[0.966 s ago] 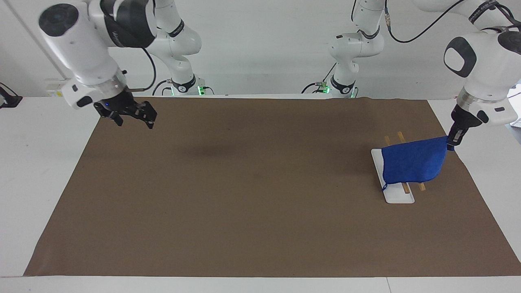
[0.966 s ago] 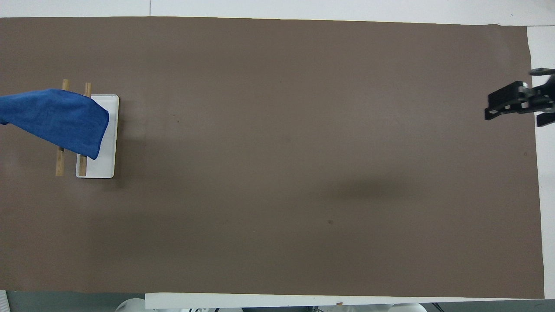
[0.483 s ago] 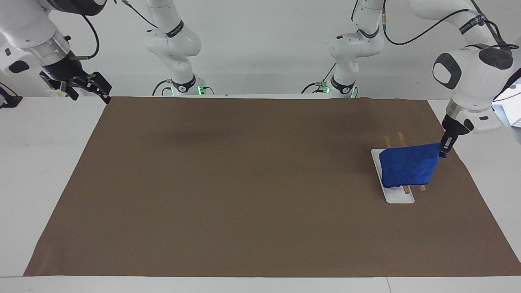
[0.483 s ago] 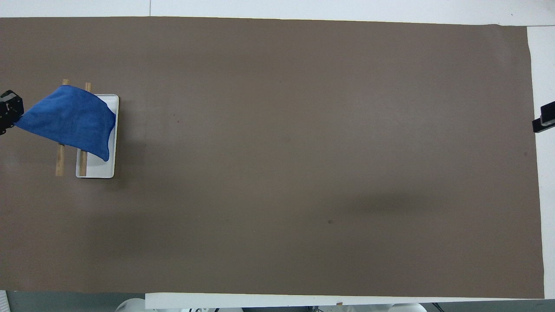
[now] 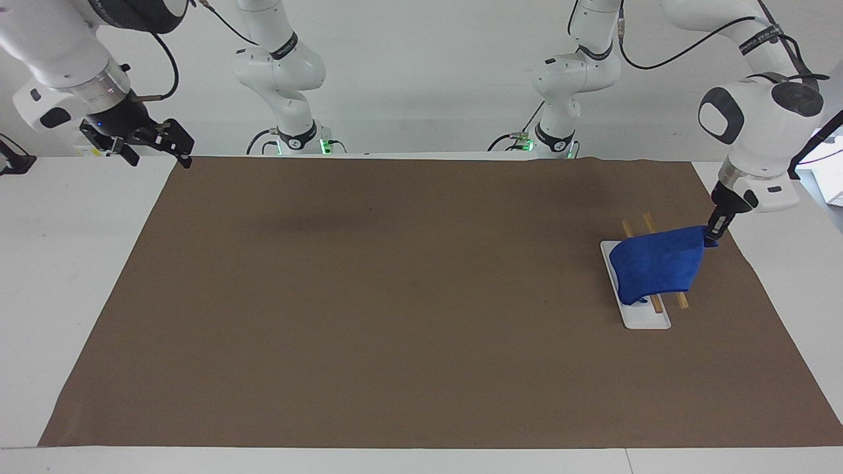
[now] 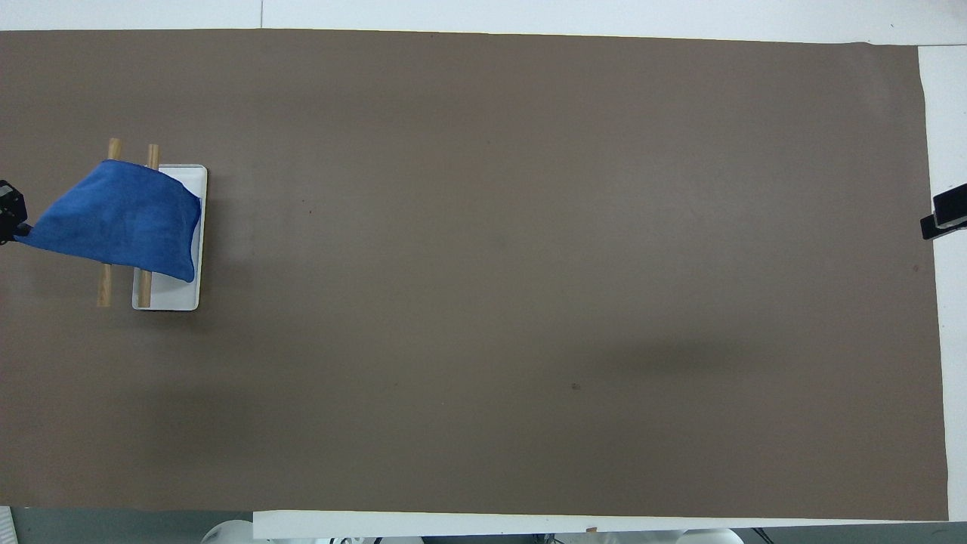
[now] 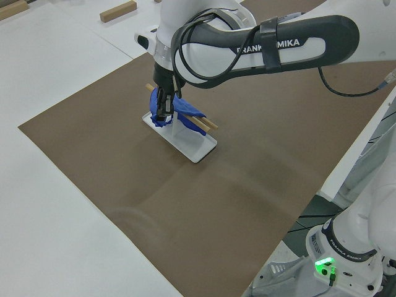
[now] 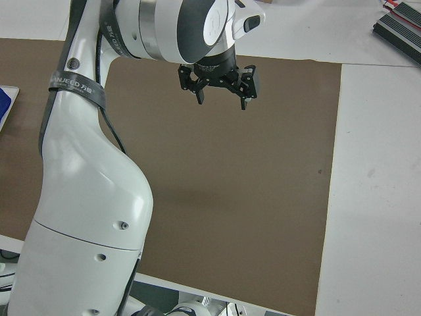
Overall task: Right arm passes towel to left arm to hang
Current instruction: 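Release the towel and withdraw the left gripper from the rack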
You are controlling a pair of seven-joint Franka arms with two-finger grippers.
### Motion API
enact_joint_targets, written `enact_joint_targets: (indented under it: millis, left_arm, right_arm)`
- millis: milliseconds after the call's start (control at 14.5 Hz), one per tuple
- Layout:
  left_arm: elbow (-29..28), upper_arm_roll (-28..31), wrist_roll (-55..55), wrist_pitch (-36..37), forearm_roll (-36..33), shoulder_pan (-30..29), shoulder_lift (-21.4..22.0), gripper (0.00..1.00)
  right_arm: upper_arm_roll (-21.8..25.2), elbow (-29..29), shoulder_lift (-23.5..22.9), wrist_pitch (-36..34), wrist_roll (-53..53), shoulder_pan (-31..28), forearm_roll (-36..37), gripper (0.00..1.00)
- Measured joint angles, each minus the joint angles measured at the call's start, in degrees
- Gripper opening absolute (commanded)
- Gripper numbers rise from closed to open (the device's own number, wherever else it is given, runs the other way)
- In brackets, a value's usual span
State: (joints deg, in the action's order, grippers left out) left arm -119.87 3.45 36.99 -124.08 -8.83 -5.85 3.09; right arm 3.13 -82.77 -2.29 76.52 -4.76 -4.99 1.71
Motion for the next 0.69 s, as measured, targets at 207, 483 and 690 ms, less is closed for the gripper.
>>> enact_joint_targets:
  millis: [207, 483, 690]
  left_arm:
    - [0.18, -0.08, -0.24, -0.07, 0.00, -0.10, 0.30, 1.00]
    - [3.23, -0.71, -0.67, 1.78, 0.00, 0.33, 1.14, 1.00]
    - [8.72, -1.25, -7.84, 15.48, 0.02, 3.16, 1.62, 1.00]
  right_arm:
    - [0.03, -0.23, 0.08, -0.02, -0.38, 0.16, 0.00, 1.00]
    - [0.05, -2.01, 1.45, 0.38, -0.79, 0.27, 0.00, 1.00]
    - [0.06, -2.87, 2.07, 0.61, -0.84, 0.27, 0.03, 1.00]
